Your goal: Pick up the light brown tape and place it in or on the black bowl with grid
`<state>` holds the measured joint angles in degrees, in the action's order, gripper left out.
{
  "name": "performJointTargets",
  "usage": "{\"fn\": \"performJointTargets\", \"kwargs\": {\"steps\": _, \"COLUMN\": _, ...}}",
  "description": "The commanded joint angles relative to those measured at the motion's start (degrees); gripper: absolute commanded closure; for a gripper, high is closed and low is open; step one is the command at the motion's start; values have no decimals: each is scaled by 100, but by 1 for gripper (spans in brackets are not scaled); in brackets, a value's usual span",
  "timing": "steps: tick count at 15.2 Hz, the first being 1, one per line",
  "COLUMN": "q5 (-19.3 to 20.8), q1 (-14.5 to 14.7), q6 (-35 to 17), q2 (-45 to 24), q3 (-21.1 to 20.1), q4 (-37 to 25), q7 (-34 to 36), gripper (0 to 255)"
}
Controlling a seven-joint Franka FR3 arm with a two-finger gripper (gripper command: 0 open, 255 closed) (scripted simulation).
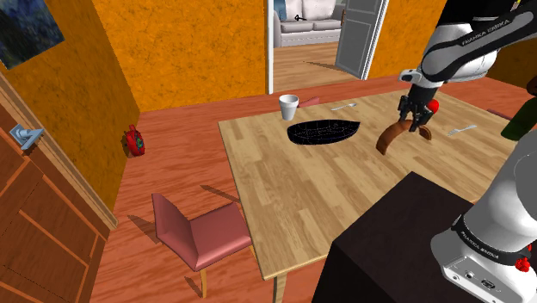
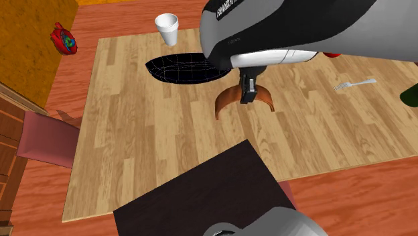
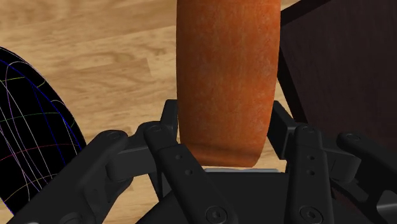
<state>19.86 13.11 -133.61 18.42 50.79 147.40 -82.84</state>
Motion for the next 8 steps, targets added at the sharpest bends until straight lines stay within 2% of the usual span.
{"fn": "performJointTargets", "kwargs": {"steps": 1, "q5": -177, "q1": 155, "q6": 71, "q2": -147, "q3": -1, "q4": -200, "q7": -12, "gripper": 255}}
{"fn": "performJointTargets", "kwargs": {"steps": 5, "q5": -1134, "q1": 809, "q6": 106, "q2": -1066, "q3": 207, "q4": -968, "q7": -342, "gripper": 255}}
{"fn": "performJointTargets", "kwargs": {"steps": 8, "q5": -1985, "q1": 1092, "q6": 246, "q2": -1850, "q3": 265, "q4": -1615, "q7": -722, "gripper": 255}}
